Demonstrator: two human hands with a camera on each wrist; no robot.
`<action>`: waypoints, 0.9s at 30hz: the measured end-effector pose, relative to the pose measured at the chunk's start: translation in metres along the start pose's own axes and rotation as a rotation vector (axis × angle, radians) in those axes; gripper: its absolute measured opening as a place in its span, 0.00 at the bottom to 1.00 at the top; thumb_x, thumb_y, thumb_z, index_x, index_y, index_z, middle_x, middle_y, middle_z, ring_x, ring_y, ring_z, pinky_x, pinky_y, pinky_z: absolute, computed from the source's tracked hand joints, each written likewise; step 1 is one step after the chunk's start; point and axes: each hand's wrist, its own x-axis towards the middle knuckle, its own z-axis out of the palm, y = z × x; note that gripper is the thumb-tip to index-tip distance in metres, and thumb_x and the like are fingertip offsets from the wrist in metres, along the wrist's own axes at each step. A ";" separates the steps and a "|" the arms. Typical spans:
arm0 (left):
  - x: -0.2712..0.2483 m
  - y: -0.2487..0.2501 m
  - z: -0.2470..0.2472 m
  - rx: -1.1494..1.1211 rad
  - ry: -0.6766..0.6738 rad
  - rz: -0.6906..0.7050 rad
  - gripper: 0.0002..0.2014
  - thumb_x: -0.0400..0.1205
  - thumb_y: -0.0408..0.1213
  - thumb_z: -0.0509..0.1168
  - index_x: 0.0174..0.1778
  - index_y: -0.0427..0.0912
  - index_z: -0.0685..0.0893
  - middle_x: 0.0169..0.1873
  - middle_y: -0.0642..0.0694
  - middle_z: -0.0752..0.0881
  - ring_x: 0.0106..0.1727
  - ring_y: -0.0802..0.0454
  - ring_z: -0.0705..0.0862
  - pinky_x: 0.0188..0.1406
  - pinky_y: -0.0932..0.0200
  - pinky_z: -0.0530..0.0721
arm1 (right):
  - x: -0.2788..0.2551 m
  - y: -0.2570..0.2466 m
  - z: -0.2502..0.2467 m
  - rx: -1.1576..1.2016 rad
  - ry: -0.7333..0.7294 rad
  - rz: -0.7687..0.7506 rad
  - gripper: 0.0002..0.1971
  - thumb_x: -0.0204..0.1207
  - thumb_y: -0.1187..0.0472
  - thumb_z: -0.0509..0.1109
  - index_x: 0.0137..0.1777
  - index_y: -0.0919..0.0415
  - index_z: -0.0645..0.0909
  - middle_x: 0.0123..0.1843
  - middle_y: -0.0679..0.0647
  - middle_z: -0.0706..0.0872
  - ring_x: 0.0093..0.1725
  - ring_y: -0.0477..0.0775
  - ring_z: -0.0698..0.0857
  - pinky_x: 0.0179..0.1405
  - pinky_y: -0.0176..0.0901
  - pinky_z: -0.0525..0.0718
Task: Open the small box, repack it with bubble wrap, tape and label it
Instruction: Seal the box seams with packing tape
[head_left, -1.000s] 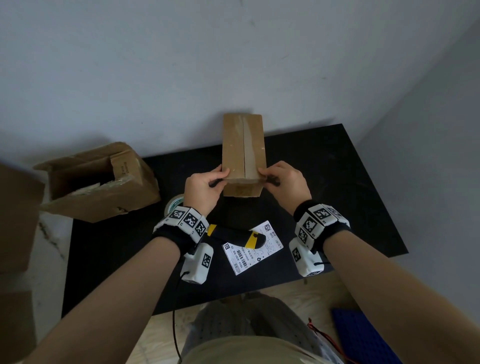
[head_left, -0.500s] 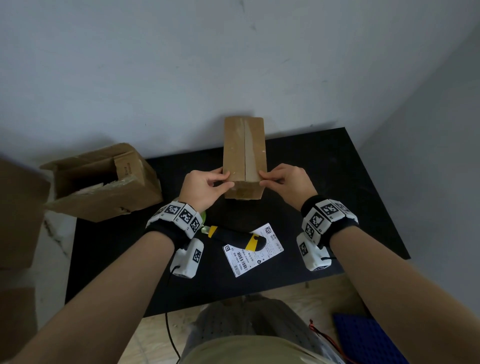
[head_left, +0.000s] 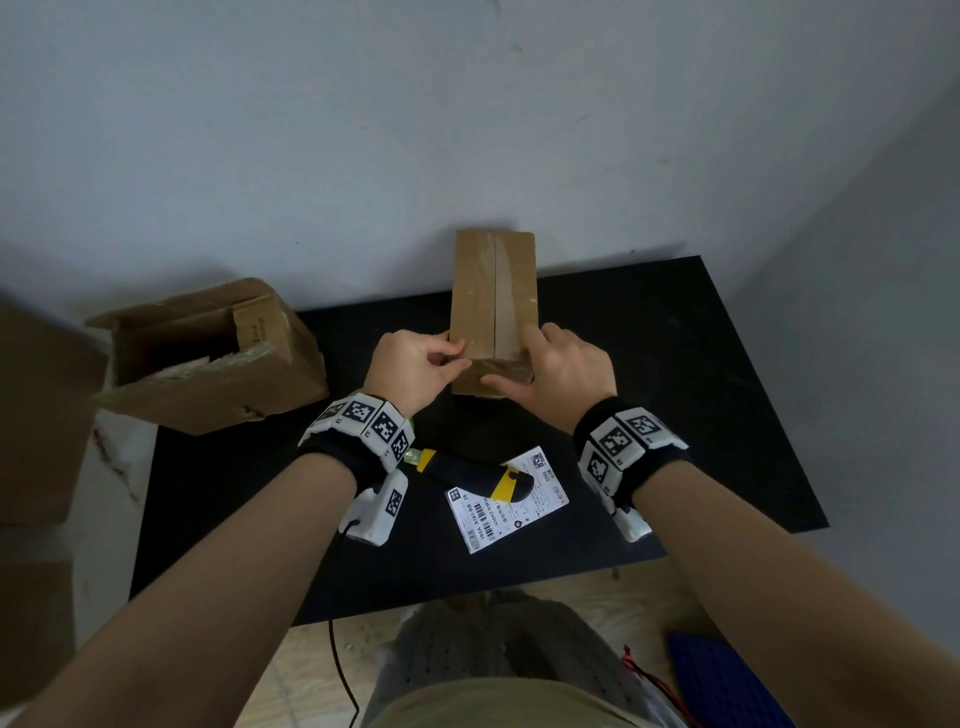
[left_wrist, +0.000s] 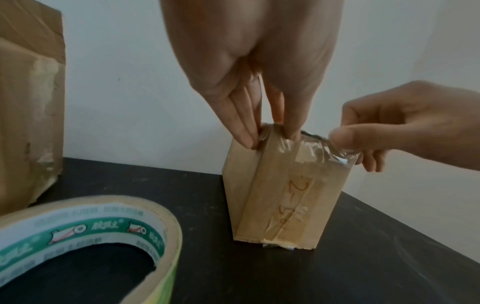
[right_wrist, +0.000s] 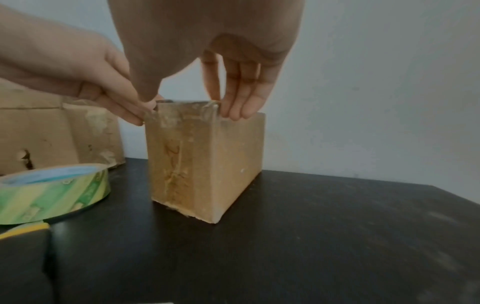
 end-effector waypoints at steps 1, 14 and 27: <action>0.000 0.001 -0.001 0.016 -0.006 0.001 0.13 0.72 0.31 0.76 0.52 0.35 0.89 0.51 0.40 0.90 0.52 0.55 0.89 0.59 0.57 0.85 | 0.002 -0.006 0.000 -0.032 -0.010 0.040 0.30 0.68 0.32 0.68 0.50 0.62 0.78 0.40 0.55 0.84 0.32 0.52 0.82 0.24 0.40 0.75; 0.001 0.004 -0.008 0.058 -0.061 -0.016 0.14 0.73 0.27 0.73 0.54 0.34 0.87 0.55 0.40 0.88 0.60 0.52 0.85 0.66 0.60 0.78 | 0.020 0.002 -0.011 0.110 -0.317 0.109 0.28 0.76 0.45 0.67 0.69 0.62 0.66 0.59 0.57 0.81 0.52 0.56 0.85 0.48 0.47 0.84; -0.020 0.017 -0.001 0.317 -0.264 0.082 0.23 0.79 0.22 0.62 0.69 0.46 0.79 0.74 0.46 0.74 0.71 0.49 0.77 0.72 0.52 0.76 | -0.011 0.030 -0.025 0.413 -0.223 0.277 0.13 0.78 0.67 0.65 0.62 0.57 0.78 0.56 0.53 0.83 0.54 0.48 0.83 0.55 0.38 0.81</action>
